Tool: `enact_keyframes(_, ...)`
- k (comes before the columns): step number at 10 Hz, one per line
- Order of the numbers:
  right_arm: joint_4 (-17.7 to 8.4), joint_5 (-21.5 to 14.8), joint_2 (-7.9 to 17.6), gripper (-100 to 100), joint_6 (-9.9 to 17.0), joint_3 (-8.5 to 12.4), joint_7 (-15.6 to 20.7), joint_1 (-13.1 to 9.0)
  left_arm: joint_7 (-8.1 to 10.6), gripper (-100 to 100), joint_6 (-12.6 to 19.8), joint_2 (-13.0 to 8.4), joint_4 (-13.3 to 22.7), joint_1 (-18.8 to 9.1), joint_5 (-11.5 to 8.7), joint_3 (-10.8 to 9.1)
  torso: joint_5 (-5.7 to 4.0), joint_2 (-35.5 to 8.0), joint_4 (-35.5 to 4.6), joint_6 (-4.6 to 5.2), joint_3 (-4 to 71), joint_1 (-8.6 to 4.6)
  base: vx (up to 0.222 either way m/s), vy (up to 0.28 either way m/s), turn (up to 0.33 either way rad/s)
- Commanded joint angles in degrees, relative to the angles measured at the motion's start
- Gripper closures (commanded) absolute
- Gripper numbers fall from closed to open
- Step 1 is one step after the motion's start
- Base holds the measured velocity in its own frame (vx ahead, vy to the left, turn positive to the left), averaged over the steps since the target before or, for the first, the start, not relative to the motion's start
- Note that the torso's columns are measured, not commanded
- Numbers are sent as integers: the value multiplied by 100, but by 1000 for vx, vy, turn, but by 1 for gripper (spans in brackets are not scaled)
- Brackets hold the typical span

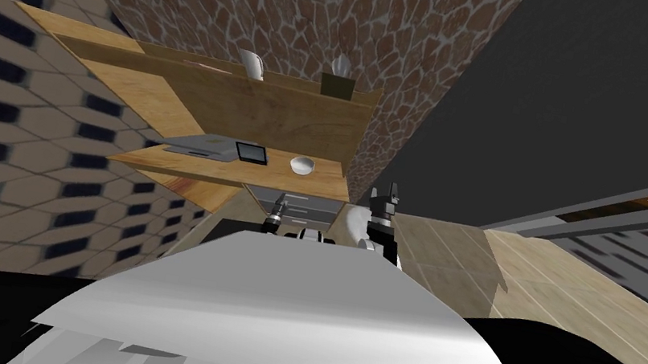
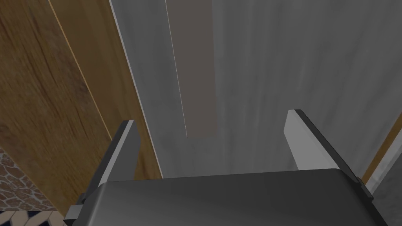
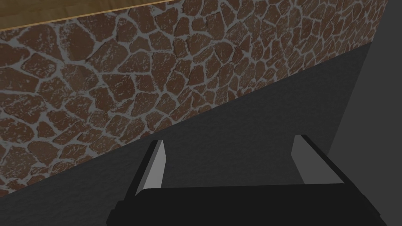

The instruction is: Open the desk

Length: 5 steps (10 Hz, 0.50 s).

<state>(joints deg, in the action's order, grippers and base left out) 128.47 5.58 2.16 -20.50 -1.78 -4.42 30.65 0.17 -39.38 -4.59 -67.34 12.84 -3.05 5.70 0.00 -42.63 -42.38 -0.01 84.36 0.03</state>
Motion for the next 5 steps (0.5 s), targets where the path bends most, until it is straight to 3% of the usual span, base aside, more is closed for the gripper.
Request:
enact_keyframes(1,0,0,0,0,0,0,0,0,2,-100,86,-10,-74,-32,-6,-14,0,13,1,1,6,0,30,-7,6)
enact_keyframes(2,0,0,0,0,0,0,0,-1,2,100,111,-10,-84,-32,-6,-14,1,26,5,4,15,1,0,0,0)
enact_keyframes(5,0,0,0,0,0,0,0,-3,24,100,188,-47,-243,57,0,32,2,-2,7,1,-1,-5,-141,-3,19)
